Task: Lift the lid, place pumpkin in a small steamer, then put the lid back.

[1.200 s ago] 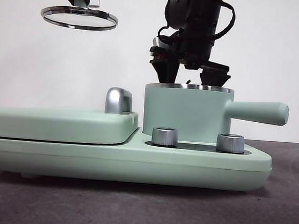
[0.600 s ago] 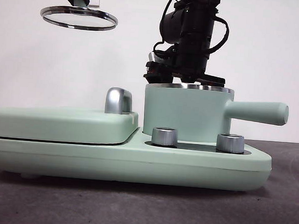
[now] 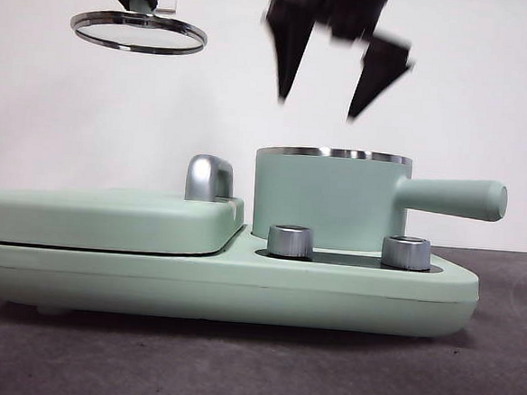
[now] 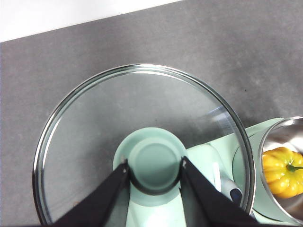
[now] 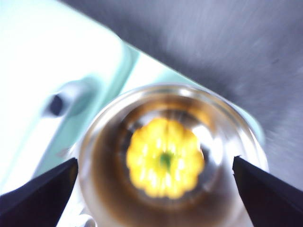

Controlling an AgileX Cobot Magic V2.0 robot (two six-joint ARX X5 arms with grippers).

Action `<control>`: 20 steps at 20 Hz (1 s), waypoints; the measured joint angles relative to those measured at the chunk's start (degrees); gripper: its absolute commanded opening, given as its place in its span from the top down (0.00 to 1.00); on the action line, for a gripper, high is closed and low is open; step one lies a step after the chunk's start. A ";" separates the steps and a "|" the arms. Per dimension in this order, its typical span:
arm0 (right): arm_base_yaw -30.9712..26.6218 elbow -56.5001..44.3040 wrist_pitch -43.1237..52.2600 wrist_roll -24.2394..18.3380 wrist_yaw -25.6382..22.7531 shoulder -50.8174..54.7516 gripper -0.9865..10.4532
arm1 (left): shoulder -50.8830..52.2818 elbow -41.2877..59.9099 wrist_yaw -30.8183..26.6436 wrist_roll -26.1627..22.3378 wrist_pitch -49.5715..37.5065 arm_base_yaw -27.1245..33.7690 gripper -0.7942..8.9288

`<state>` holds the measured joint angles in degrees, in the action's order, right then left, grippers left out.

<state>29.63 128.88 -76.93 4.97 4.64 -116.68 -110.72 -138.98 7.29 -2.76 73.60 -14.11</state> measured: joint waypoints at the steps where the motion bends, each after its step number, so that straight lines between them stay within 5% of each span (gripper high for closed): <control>1: 0.20 -1.99 0.02 0.11 0.02 3.61 0.46 | 0.02 0.31 0.00 0.00 0.09 0.00 0.91; 9: 4.63 -33.46 -0.02 0.37 -0.37 35.28 0.46 | 0.00 3.85 2.40 0.63 0.26 -1.64 0.91; 20: 6.08 -62.18 0.00 0.39 -1.11 74.51 0.46 | -1.77 5.44 3.61 0.66 -2.49 -18.18 0.91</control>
<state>35.70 66.70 -76.93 5.37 3.53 -42.17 -112.49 -133.53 10.90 -2.11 71.11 -32.29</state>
